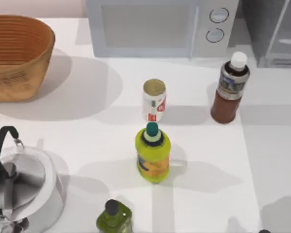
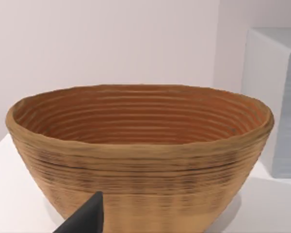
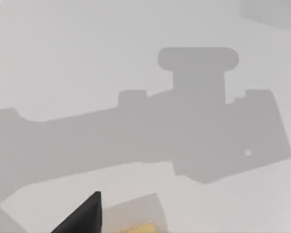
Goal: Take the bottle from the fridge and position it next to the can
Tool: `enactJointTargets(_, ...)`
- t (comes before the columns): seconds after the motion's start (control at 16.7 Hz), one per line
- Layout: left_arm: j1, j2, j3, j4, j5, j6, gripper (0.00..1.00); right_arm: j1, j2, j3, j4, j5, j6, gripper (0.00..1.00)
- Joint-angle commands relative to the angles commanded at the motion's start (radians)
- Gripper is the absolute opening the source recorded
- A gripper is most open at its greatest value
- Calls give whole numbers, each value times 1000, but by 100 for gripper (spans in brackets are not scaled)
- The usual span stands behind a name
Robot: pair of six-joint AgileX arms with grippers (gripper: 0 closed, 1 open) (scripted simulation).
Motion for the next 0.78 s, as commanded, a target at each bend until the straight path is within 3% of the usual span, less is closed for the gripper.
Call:
enactJointTargets(0.18,0,0,0,0,0,0,100,-301,329,90,-15,-116,-312,100)
enactJointTargets(0.36,0,0,0,0,0,0,100,-520,575,157,-27,-203,-532,100)
enactJointTargets(0.54,0,0,0,0,0,0,100,-648,731,202,-39,-258,-666,100)
enactJointTargets(0.78,0,0,0,0,0,0,100,-695,798,223,-48,-284,-726,100)
